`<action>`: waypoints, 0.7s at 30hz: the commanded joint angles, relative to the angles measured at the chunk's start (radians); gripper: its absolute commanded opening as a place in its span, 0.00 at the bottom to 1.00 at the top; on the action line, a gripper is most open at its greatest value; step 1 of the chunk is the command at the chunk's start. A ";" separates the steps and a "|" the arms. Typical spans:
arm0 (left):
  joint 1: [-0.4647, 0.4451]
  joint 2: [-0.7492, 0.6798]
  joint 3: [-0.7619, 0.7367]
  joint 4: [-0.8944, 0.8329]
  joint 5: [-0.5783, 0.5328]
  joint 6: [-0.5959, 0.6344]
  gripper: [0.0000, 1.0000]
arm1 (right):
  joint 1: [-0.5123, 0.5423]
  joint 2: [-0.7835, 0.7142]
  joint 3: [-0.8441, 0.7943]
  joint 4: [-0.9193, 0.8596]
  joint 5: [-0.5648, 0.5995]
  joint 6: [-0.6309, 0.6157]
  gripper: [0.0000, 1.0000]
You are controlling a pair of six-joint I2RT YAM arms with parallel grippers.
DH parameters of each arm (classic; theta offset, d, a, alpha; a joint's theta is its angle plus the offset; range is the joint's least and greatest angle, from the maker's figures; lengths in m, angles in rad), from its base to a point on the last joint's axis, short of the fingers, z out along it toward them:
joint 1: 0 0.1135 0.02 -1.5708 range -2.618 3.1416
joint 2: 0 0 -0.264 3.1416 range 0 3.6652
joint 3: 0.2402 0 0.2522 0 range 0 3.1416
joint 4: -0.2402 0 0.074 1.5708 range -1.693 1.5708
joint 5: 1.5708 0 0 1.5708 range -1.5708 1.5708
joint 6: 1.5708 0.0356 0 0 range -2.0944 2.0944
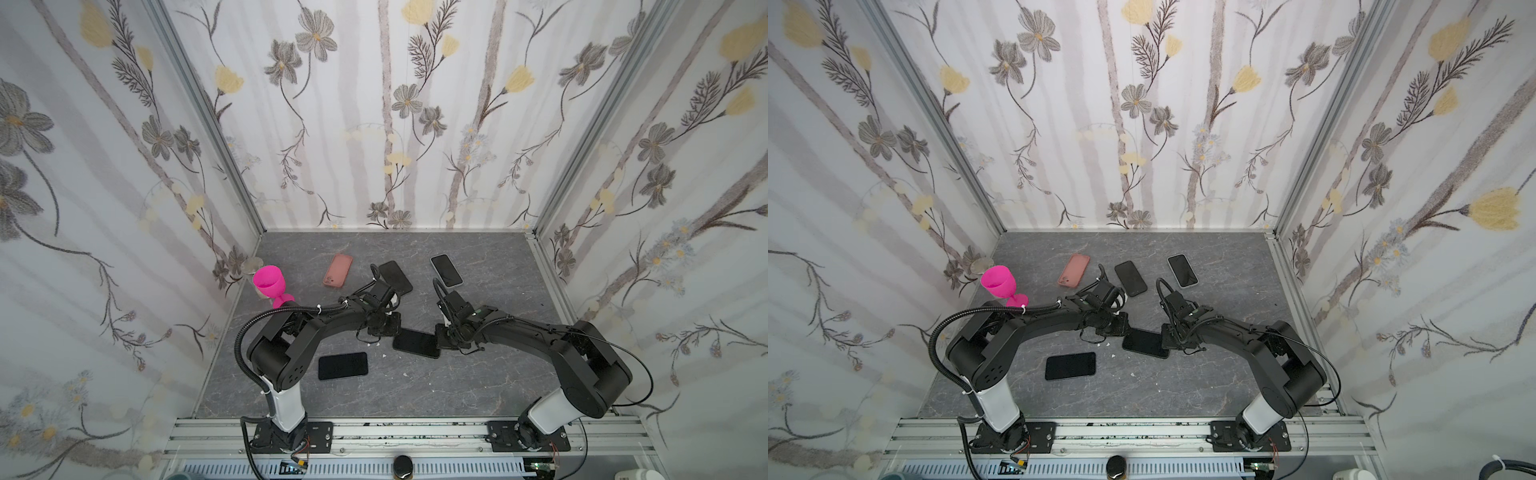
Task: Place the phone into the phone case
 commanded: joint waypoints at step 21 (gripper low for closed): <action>0.003 -0.015 -0.007 -0.018 -0.026 -0.004 0.18 | 0.029 -0.058 0.158 -0.178 0.132 -0.008 0.19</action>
